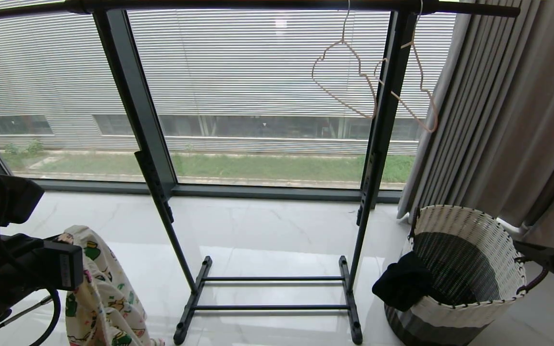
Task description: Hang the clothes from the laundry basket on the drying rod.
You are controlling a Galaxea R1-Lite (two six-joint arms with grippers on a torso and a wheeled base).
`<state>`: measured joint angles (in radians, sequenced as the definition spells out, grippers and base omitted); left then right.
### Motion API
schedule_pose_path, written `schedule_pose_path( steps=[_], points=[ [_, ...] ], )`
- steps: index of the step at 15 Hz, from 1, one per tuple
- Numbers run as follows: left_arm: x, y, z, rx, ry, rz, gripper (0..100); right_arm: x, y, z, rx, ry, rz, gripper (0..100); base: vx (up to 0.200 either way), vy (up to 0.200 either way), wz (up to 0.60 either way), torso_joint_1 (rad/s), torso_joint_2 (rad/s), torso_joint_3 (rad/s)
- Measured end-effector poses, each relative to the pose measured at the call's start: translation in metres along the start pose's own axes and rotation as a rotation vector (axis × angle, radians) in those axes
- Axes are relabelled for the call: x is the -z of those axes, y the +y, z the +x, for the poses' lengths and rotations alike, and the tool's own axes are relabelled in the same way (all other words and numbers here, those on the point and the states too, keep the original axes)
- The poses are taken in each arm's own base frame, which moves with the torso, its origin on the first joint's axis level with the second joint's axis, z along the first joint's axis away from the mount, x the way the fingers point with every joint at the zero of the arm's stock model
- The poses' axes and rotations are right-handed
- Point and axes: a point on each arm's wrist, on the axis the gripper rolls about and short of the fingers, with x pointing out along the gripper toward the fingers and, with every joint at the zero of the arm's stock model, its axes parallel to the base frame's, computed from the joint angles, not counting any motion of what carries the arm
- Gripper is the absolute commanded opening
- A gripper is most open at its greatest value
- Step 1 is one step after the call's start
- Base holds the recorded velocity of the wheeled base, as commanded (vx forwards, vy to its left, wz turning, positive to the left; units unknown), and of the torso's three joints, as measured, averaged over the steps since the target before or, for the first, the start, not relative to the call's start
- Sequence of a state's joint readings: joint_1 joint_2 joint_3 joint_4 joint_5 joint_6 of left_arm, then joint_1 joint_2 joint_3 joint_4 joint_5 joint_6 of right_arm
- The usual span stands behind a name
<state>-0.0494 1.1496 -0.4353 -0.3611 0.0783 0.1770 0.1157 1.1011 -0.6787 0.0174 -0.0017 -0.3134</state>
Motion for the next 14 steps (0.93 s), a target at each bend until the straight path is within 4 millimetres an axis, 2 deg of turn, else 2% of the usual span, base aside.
schedule_pose_path(
  steps=[7, 14],
  points=[
    [0.0058, 0.0048, -0.0048, -0.039, 0.007, -0.016, 0, 0.005, 0.0001, 0.0001, 0.051, 0.024, -0.021, 100, 0.0, 0.0, 0.0, 0.003, -0.01, -0.008],
    [0.0073, 0.0046, -0.0056, -0.038, 0.008, -0.015, 0, 0.0023, -0.0006, 0.003, 0.049, 0.025, -0.021, 100, 0.0, 0.0, 0.0, 0.156, -0.4, -0.24]
  ],
)
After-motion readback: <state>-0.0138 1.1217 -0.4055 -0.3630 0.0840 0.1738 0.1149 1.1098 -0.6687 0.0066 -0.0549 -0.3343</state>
